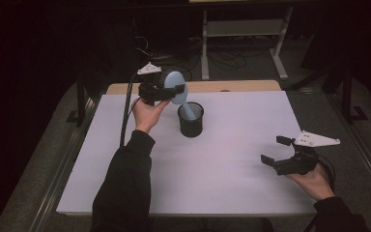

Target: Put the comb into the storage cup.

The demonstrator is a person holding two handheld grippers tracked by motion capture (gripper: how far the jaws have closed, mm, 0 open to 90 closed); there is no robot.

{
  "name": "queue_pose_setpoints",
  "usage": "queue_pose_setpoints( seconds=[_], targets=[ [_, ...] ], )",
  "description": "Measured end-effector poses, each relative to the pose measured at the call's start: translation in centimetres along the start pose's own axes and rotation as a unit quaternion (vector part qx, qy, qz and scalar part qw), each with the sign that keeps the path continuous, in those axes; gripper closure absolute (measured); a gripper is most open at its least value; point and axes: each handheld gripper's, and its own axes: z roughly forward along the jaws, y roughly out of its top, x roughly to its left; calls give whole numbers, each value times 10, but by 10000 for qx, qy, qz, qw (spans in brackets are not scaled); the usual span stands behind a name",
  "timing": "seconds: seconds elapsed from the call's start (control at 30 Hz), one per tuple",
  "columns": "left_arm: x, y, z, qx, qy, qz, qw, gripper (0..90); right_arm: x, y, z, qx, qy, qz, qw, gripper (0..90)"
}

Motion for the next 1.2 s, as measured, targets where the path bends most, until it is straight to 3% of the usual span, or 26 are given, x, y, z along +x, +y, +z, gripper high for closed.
queue_pose_setpoints(
  seconds=[0.53,0.67,0.9,1.1,1.2],
  targets=[
    [1,-19,10,171,-8,-185,9997,506,-1,-4,-1,72,-29,27,10000,0],
    [-2,-21,12,164,88,-115,9998,499,-2,-4,0,121,15,44,9999,0],
    [-1,-23,11,146,17,-151,9998,489,-1,-5,3,220,45,-1,9997,0],
    [-1,-25,8,141,-52,-48,9999,476,-1,-5,3,218,22,5,9998,0],
    [1,-27,5,93,-193,-150,9997,457,-1,-5,4,231,17,-9,9997,0]
  ],
)
